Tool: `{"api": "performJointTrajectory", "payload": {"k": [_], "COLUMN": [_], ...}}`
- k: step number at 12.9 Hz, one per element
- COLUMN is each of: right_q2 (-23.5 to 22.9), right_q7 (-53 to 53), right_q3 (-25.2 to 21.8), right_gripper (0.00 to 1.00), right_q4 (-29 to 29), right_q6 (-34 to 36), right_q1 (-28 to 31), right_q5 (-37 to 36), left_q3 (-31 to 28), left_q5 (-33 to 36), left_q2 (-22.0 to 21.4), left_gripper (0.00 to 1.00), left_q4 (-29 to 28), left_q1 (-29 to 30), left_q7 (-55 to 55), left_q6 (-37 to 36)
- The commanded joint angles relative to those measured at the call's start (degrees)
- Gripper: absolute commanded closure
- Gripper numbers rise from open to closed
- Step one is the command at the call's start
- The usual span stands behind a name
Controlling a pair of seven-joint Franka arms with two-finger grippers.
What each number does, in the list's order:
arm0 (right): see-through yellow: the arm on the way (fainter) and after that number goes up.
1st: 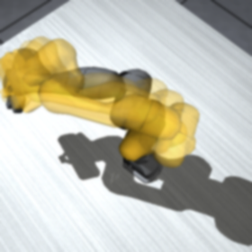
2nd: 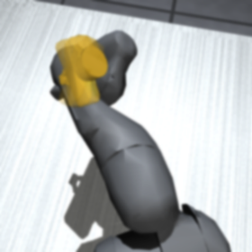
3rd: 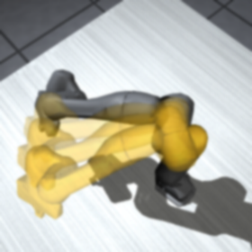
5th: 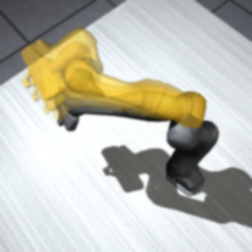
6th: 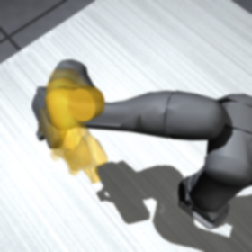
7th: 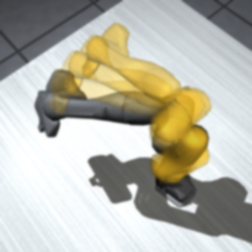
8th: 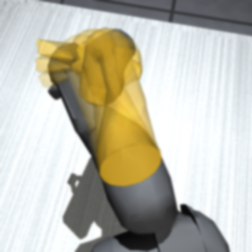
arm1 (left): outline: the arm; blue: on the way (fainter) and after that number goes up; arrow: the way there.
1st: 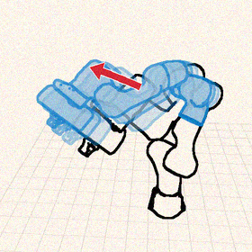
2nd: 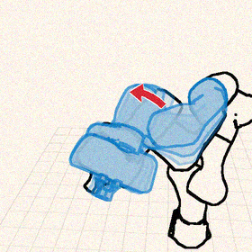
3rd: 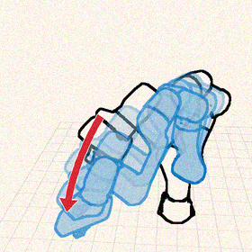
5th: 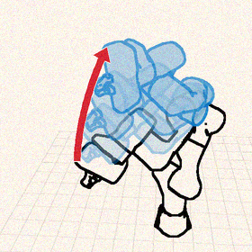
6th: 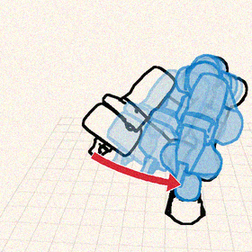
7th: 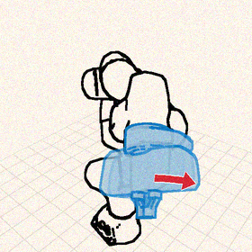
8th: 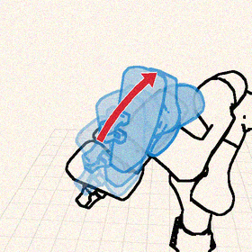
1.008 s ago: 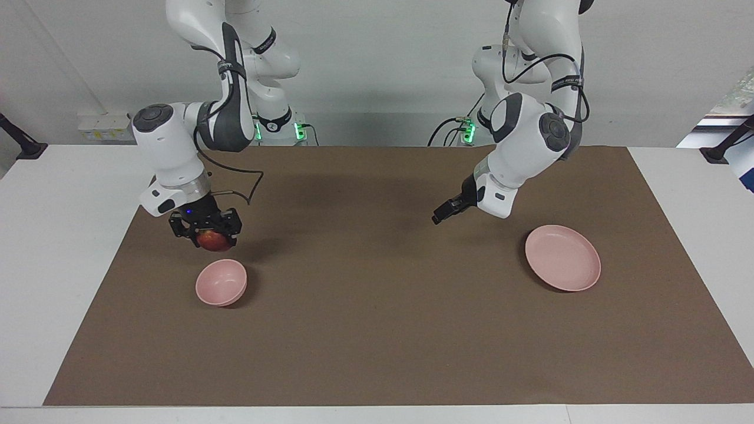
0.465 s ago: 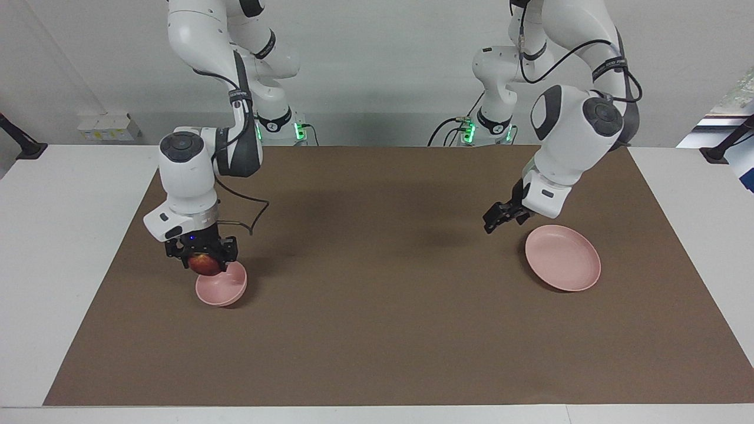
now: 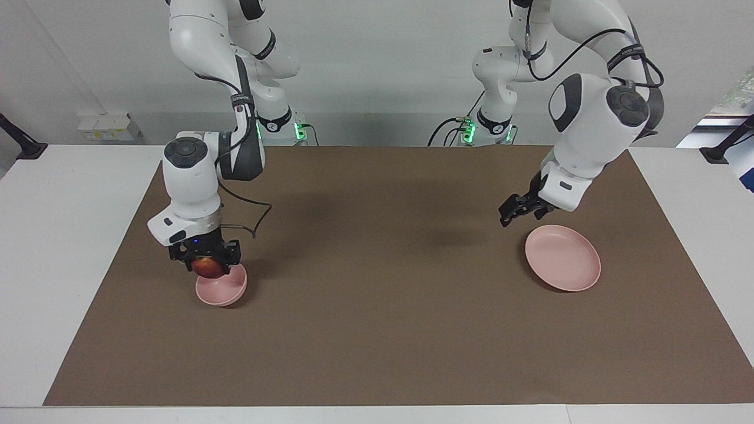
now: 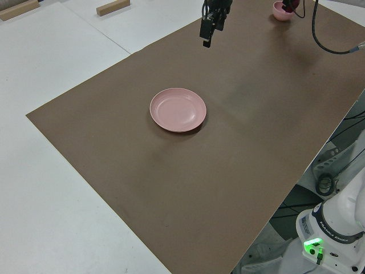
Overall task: Move apple from plate to bowl
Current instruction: 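Carry the apple to the pink bowl while the left gripper withdraws, then lower the apple into the pink bowl and open the right gripper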
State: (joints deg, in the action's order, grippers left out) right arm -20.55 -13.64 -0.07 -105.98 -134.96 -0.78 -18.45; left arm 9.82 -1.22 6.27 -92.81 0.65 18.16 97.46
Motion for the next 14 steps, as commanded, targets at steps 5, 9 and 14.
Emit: {"api": "performJointTrajectory", "payload": {"k": [5,9,14], "right_q2": [-2.7,-3.5,-3.4], "right_q7": [-1.7,-1.4,-1.6], "right_q3": [0.3,0.4,0.4], "right_gripper": [0.68,0.45,0.06], "right_q4": [3.4,3.4,3.4], "right_q6": [-0.7,-0.7,-0.7], "right_q1": [1.1,2.0,2.2], "right_q5": [-1.2,1.0,3.8], "left_q3": [-0.9,-0.9,-2.1], "left_q5": [1.6,-1.0,-1.0], "left_q2": [-1.8,-1.7,-1.7], "left_gripper": [0.0,0.0,0.0], "left_q4": [4.9,4.7,5.1], "left_q1": [0.8,6.4,7.3], "left_q7": [-6.4,-6.4,-6.6], "left_q6": [-7.8,-7.9,-8.0]}}
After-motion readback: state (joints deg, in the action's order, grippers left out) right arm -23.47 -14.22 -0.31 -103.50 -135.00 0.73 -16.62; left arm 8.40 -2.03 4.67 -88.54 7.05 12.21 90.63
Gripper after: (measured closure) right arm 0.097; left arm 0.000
